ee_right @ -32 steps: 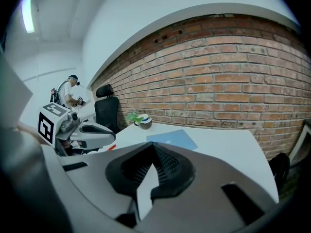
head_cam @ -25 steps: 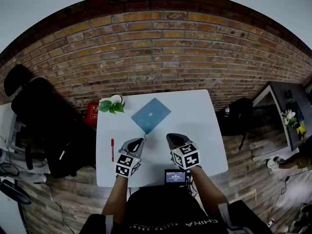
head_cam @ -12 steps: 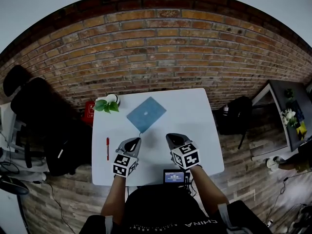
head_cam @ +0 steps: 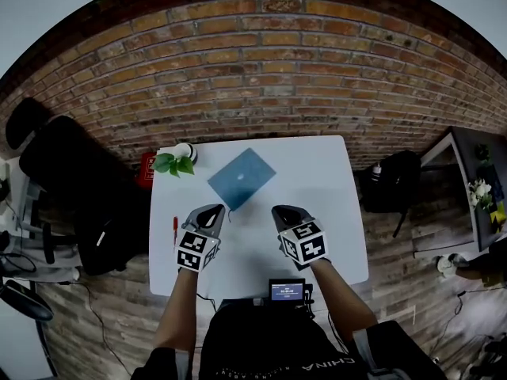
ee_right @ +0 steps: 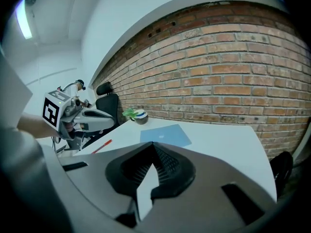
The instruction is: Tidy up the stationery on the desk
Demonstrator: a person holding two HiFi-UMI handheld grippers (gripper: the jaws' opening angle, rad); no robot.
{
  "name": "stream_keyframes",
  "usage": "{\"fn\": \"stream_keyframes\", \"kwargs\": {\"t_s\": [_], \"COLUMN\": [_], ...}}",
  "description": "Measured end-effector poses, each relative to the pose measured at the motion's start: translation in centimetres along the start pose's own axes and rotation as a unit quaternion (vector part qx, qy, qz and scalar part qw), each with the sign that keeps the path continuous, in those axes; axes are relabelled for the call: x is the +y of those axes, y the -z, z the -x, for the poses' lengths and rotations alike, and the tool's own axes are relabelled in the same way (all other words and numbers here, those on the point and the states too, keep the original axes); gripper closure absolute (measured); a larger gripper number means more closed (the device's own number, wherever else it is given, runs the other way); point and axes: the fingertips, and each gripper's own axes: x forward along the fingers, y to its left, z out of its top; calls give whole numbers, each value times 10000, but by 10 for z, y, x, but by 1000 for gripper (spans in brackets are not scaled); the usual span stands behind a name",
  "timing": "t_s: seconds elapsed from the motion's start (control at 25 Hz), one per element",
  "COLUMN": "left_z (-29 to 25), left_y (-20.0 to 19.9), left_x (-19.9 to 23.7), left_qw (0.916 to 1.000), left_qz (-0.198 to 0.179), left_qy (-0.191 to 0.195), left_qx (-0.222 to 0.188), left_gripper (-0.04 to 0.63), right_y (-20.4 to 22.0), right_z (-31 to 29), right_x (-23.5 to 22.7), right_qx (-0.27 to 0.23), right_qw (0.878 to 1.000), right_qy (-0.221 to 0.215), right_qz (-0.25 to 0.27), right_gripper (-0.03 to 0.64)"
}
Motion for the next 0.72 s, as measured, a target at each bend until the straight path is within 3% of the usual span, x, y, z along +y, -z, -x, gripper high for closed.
{"fn": "stream_keyframes", "kwargs": {"t_s": [0.28, 0.4, 0.72], "left_z": [-48, -68, -122], "left_y": [6, 16, 58], "left_x": [45, 61, 99], "left_qw": [9993, 9981, 9916], "left_qz": [-50, -37, -91], "left_qy": [287, 435, 660], "left_qx": [246, 439, 1109], "left_gripper": [575, 492, 423], "right_y": [3, 3, 18], "right_z": [-45, -65, -117], "right_x": [-10, -13, -23], "right_qx": [209, 284, 532], "right_qw": [9986, 9973, 9910], "right_qy": [297, 346, 532], "right_qz": [-385, -586, -1109], "right_gripper": [607, 557, 500]}}
